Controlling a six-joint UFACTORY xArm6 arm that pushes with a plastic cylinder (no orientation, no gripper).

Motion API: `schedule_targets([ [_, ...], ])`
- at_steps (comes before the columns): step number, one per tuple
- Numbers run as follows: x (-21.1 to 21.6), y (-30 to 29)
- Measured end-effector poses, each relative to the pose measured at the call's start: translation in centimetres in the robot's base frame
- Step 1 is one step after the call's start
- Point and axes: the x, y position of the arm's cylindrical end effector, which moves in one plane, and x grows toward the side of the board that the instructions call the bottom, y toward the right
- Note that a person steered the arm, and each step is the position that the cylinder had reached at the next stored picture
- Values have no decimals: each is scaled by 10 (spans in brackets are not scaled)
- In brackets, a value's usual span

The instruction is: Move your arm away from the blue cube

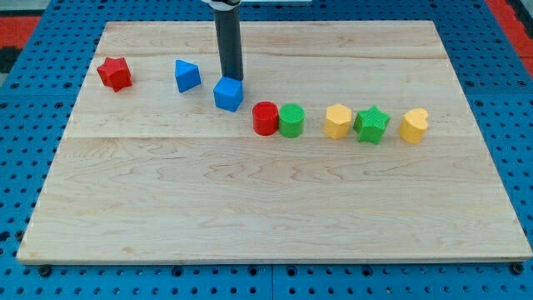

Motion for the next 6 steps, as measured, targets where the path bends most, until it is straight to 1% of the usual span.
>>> schedule_targets([
  [2,33,-9],
  [4,32,-9],
  [5,-1,-10],
  [6,-39,-37],
])
